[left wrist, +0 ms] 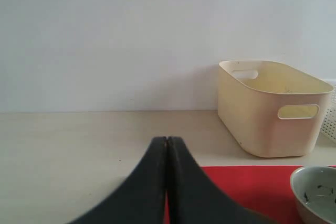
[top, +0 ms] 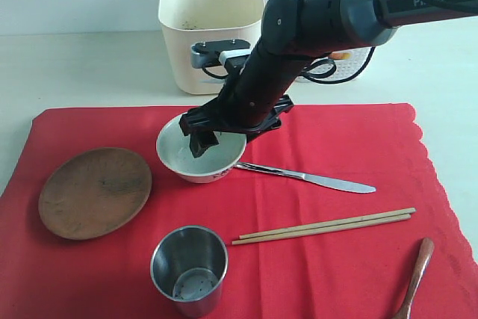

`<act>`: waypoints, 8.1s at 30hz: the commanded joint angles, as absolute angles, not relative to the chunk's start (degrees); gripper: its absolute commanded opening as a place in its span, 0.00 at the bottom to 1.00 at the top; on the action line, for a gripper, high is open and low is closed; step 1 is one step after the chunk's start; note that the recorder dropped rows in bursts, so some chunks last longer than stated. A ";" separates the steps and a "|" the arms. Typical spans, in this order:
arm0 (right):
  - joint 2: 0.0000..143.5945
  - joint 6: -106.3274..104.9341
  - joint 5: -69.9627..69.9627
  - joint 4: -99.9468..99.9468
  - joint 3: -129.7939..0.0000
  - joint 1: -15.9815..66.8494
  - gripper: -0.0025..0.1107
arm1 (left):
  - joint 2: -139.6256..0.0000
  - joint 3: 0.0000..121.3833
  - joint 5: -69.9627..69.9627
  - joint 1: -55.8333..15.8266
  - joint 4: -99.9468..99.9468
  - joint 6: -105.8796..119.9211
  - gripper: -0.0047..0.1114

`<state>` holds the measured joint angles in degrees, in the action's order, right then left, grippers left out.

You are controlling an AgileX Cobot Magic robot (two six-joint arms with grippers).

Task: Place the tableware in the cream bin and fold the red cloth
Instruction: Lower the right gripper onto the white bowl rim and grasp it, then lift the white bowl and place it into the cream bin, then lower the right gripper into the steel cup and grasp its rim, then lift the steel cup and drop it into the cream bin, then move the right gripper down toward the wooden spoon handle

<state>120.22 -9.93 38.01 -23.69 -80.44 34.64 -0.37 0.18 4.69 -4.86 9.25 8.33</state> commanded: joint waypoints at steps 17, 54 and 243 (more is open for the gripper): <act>120.27 -10.41 36.58 -23.43 -80.41 34.68 0.46 | 0.00 0.00 4.94 -5.14 9.49 8.31 0.06; 105.74 -13.92 31.76 -25.13 -80.41 29.11 0.02 | 0.00 0.00 4.94 -5.14 9.49 8.31 0.06; 114.16 -18.78 -19.16 -31.09 -72.39 30.49 0.27 | 0.00 0.00 4.94 -5.14 9.49 8.31 0.06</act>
<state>114.36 -18.87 -18.28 -30.82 -72.47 30.83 -0.37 0.18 4.69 -4.86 9.25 8.33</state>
